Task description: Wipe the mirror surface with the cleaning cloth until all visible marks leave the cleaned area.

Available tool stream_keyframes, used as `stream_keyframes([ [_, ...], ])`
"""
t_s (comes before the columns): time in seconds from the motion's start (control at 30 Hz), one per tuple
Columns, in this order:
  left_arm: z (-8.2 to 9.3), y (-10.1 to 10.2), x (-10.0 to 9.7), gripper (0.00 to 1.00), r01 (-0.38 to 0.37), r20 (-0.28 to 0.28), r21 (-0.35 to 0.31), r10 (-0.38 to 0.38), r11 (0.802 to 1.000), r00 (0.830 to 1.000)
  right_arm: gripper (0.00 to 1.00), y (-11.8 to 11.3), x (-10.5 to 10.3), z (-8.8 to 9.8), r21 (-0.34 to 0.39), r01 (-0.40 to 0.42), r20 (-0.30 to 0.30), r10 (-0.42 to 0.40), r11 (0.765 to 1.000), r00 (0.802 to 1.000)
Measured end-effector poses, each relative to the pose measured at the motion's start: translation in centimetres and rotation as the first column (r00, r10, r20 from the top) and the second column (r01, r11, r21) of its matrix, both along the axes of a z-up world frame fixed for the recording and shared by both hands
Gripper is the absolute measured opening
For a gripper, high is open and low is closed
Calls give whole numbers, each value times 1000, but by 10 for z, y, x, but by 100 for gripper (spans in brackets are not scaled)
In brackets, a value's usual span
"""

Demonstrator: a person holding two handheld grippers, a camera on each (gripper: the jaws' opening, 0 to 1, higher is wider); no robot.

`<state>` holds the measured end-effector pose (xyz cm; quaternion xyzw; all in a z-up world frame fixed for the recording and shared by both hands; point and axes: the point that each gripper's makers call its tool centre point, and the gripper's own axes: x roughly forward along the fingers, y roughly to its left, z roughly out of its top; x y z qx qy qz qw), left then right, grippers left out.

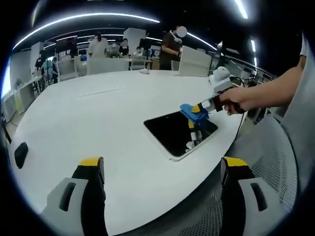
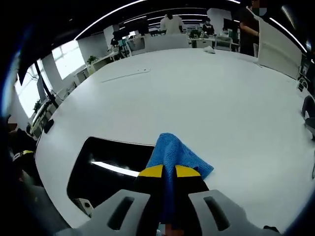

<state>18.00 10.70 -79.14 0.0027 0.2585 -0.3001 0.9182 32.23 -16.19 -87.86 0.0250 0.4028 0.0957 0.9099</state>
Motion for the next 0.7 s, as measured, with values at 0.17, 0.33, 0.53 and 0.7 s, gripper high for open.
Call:
stream_keyframes([
  [0.17,0,-1,-1,99,6,1,4,-6,1000,1000,2,7,2,0,27,6,-8,-6,1000,1000],
  [0.33,-1,-1,-1,99,10,-4,7,-10,1000,1000,2,21,3,1,47,-18,-12,19,999,1000],
  [0.53,-3,1,-1,99,12,0,8,-12,1000,1000,4,38,7,2,51,-24,-24,25,998,999],
  [0.7,-4,0,-1,99,15,-6,9,-15,1000,1000,6,50,9,2,58,-45,-25,47,997,999],
])
